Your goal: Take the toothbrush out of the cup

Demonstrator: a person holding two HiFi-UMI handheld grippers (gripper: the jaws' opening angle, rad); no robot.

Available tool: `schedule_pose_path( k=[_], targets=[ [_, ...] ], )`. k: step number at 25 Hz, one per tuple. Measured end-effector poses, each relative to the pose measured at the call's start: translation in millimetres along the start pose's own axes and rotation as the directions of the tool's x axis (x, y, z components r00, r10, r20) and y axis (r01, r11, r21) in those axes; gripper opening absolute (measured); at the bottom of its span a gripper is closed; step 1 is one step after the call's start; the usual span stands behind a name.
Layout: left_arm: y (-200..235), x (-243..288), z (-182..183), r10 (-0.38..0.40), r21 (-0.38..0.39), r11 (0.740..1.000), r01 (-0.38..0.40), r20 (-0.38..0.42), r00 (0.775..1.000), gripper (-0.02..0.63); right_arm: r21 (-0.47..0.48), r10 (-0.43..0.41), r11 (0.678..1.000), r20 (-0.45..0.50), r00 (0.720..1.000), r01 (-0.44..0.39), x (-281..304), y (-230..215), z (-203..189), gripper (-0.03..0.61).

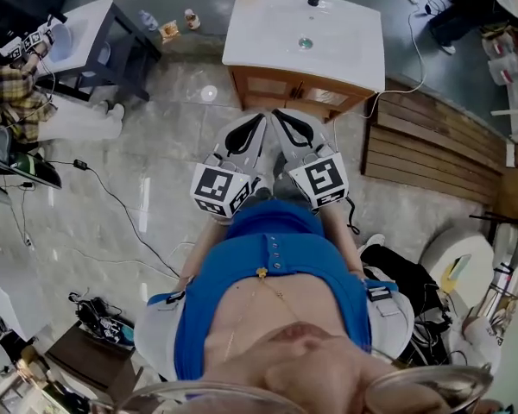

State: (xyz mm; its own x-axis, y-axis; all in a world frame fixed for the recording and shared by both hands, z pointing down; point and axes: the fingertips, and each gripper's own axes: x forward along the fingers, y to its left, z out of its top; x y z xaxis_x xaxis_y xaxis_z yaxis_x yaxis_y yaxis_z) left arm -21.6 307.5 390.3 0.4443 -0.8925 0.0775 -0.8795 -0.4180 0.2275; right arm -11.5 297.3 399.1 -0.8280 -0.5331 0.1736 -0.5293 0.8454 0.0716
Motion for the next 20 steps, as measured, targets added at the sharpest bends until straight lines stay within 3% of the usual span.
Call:
schedule_pose_path(
  k=[7,20],
  targets=[
    [27.2,40.9,7.5,0.034,0.002,0.999,-0.034,-0.004,0.999,0.002,0.003,0.023,1.0,0.015,1.0,-0.023,30.6,-39.9,2.6,0.002],
    [49.0,164.9,37.8,0.069,0.033,0.997,-0.069,0.007,0.998,0.002,-0.019,0.053,0.998,0.07,0.996,-0.052,65.3,-162.9,19.5,0.002]
  ],
)
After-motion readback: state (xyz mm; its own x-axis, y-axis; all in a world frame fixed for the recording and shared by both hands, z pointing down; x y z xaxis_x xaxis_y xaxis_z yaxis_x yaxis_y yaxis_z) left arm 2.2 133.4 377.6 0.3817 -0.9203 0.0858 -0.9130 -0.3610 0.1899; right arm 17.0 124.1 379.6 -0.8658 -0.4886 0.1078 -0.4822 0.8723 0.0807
